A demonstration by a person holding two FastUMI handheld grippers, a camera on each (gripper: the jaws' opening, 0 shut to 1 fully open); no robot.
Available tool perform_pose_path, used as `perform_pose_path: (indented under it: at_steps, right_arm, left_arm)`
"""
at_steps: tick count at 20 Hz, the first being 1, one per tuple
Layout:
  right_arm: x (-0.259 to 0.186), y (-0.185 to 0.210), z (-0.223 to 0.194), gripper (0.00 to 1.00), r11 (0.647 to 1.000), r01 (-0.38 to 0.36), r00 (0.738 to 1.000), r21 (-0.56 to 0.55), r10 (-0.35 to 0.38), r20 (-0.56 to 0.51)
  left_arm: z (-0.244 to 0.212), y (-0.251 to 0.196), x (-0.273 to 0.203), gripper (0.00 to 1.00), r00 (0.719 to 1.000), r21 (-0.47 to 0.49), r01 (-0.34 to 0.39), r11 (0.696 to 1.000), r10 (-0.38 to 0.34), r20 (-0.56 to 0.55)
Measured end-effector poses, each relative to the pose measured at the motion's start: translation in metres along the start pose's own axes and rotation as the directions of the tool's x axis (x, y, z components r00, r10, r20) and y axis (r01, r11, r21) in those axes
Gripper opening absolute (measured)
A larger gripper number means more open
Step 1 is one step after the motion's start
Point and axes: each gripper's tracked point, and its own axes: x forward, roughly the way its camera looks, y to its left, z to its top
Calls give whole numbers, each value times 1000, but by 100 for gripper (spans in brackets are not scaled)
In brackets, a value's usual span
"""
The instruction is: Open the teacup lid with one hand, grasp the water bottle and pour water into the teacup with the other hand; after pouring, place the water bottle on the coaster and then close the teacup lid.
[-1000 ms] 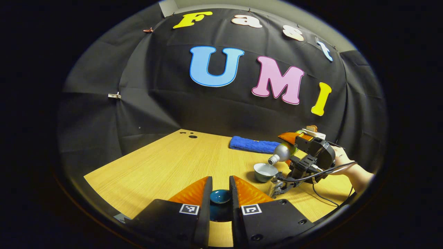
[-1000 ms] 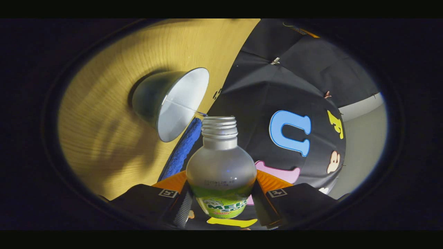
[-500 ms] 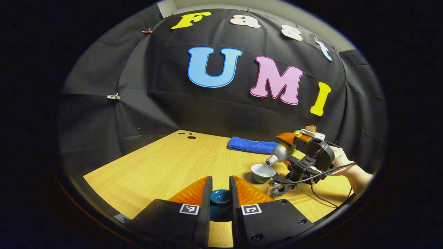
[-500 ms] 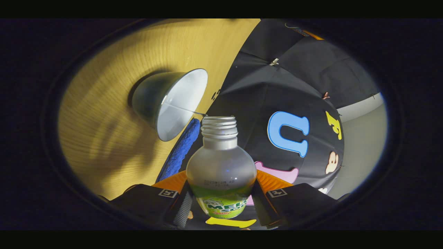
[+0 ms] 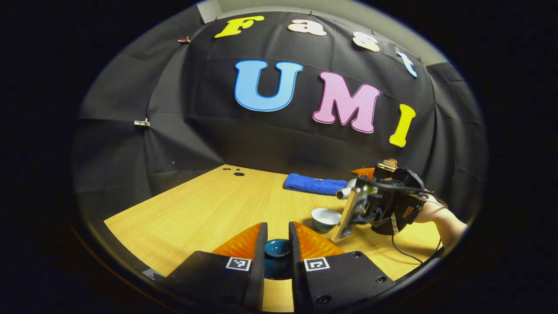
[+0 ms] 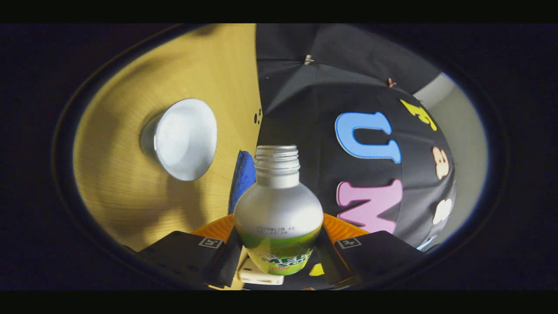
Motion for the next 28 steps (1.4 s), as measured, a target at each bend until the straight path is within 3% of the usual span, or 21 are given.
perform_pose_path:
  at_steps: [2, 4, 7, 9, 13, 14, 16, 19, 23, 26, 28]
  right_arm:
    - [-6, 2, -4, 79, 983, -28, 1000, 179, 29, -2]
    - [-11, -2, -6, 79, 939, -47, 999, 340, 47, 7]
    - [-21, -19, -17, 79, 814, -56, 998, 578, 59, 15]
    - [-28, -33, -28, 80, 687, -61, 998, 724, 67, 21]
    - [-39, -63, -39, 79, 374, -98, 995, 922, 62, 80]
    - [-40, -72, -44, 80, 309, -98, 995, 946, 45, 89]
    - [-41, -88, -56, 79, 222, -84, 996, 971, 10, 84]
    - [-33, -102, -75, 79, 148, -50, 998, 988, -35, 55]
    - [-20, -93, -112, 79, 136, 26, 999, 990, -36, -21]
    - [-7, -73, -133, 80, 68, 62, 998, 996, -12, -62]
    - [1, -55, -146, 79, 52, 92, 996, 994, 10, -92]
  left_arm:
    - [-1, -5, 1, 30, 1000, -2, 10, 1000, -10, -1]
    - [-1, -8, 2, 33, 1000, 3, 18, 1000, -18, -2]
    - [1, -14, 5, 30, 999, 8, 36, 999, -36, 1]
    - [3, -21, 10, 33, 998, 4, 56, 998, -56, 4]
    - [3, -34, 18, 30, 995, 6, 98, 995, -98, 6]
    - [3, -37, 20, 32, 994, 6, 107, 994, -107, 5]
    - [2, -42, 23, 30, 992, 3, 126, 992, -126, 4]
    - [2, -46, 24, 30, 989, -1, 149, 989, -149, 8]
    - [2, -41, 26, 30, 989, 35, 145, 989, -145, 9]
    - [3, -37, 28, 30, 990, 24, 143, 989, -144, 7]
    - [2, -36, 28, 30, 989, -2, 147, 989, -147, 7]
